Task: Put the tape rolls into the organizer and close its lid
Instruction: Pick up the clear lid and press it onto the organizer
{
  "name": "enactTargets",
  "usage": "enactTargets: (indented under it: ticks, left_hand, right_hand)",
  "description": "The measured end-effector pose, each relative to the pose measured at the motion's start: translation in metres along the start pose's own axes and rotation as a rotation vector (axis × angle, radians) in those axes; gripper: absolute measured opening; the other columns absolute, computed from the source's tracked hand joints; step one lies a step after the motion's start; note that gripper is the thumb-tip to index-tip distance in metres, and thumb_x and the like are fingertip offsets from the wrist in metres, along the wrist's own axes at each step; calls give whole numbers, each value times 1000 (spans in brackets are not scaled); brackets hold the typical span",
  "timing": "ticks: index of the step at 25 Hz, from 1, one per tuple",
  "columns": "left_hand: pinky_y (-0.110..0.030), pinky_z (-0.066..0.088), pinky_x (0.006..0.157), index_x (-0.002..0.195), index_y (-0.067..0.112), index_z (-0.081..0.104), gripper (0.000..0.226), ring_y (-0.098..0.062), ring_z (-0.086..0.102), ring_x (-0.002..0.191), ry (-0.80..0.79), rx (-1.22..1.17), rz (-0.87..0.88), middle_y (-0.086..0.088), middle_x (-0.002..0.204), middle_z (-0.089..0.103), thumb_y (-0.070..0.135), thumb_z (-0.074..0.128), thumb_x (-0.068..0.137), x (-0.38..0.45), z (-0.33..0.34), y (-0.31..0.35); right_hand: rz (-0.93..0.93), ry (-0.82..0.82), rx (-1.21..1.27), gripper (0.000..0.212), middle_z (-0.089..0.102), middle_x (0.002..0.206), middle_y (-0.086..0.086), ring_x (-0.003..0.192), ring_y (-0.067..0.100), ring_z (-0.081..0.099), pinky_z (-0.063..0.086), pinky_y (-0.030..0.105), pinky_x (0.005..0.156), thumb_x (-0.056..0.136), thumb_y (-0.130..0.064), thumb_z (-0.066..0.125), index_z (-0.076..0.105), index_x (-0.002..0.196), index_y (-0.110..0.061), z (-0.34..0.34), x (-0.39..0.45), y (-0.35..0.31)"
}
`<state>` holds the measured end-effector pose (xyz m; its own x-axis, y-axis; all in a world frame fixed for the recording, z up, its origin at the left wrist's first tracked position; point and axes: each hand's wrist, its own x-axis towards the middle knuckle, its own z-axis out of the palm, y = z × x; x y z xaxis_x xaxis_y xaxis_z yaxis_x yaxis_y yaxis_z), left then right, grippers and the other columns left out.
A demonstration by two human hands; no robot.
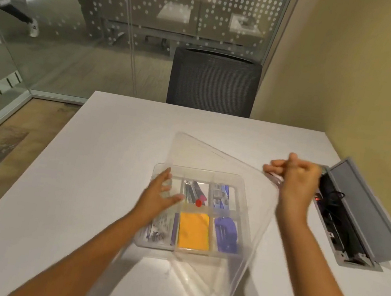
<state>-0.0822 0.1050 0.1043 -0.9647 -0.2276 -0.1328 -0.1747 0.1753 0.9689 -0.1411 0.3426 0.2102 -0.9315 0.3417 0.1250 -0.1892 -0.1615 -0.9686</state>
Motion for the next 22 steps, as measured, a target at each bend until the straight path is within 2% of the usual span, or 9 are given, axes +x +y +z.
enactTargets:
  ticks: [3,6,9,11,13,15,18,20,22]
  left_hand:
    - [-29,32,102,143,19,19,91,-23,32,134,-74,69,-1,-6,150,27,21,76,71,-17,41,-19]
    - [-25,24,105,144,21,16,96,-16,23,139,-146,280,66,-2,152,22,32,76,69,-23,60,-33]
    - [-18,20,105,144,20,16,93,-7,20,136,-178,261,93,7,148,20,31,74,72,-24,65,-33]
    - [-18,24,106,142,18,24,78,-6,24,133,-58,184,113,6,144,26,24,68,79,-20,52,-33]
    - [-31,29,110,138,10,33,58,-18,32,135,201,213,86,-7,147,33,14,58,86,-13,22,-46]
    - [-40,28,111,134,1,37,46,-30,35,134,371,336,-104,-20,145,36,9,47,90,-8,-16,-69]
    - [-45,38,100,120,-9,48,36,-41,49,118,230,556,-381,-31,127,52,14,42,93,-14,-41,-100]
    - [-43,44,83,99,-12,56,32,-43,57,99,215,576,-402,-34,105,62,14,38,94,-18,-33,-104]
    - [-42,43,76,89,-14,57,33,-44,58,93,292,560,-405,-34,97,63,12,36,93,-20,-24,-103]
  right_hand:
    - [36,-36,-78,12,66,87,-1,70,7,71,60,26,57,94,-34,51,40,90,-30,3,-12,28]
    - [104,-51,-91,36,60,100,-5,86,11,68,58,24,66,85,-13,65,41,108,-26,-14,-4,46]
    - [217,-98,11,41,58,107,0,95,13,66,58,25,78,83,9,59,48,108,-22,-26,0,65]
    - [294,-86,132,37,59,107,4,93,15,67,58,22,75,85,13,55,52,98,-22,-35,8,68]
    - [376,-57,250,33,60,107,9,84,14,72,60,22,72,86,13,53,51,95,-19,-47,23,67]
    - [432,-36,323,30,60,107,11,78,11,74,61,23,69,87,12,51,50,96,-17,-59,37,69]
    - [513,-17,385,26,61,106,11,76,11,74,60,22,65,89,9,49,50,98,-15,-64,50,74]
    - [560,-24,427,24,61,105,11,74,12,74,61,23,65,90,9,49,50,100,-14,-58,54,76]
    - [596,-47,457,23,62,105,11,74,14,75,61,25,69,90,8,49,50,100,-12,-51,56,79]
